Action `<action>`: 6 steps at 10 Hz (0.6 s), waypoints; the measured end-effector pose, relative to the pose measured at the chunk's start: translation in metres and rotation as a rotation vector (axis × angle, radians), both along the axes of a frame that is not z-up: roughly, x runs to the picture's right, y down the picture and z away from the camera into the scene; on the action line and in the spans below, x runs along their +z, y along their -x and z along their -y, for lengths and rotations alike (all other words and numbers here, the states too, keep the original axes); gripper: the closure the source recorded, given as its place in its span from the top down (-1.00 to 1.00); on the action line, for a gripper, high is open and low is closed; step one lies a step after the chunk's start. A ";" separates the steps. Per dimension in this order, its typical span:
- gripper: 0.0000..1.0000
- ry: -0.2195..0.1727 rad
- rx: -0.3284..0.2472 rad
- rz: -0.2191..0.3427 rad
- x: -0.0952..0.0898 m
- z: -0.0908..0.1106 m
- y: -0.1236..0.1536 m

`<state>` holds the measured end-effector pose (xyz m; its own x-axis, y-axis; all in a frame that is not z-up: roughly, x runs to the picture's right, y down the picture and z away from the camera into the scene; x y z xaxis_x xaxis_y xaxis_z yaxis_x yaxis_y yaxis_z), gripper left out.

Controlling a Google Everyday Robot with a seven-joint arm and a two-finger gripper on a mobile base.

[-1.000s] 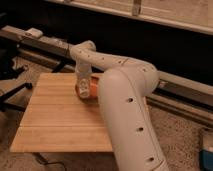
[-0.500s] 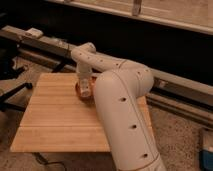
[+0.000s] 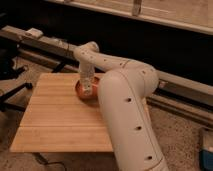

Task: Place the bottle in the ceramic bowl

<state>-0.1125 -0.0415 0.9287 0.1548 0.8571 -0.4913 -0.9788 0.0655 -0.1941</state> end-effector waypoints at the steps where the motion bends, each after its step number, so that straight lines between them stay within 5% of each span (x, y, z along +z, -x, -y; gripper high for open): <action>1: 0.60 -0.007 0.005 -0.002 0.000 0.000 -0.001; 6: 0.60 -0.031 0.018 -0.007 -0.003 0.003 -0.003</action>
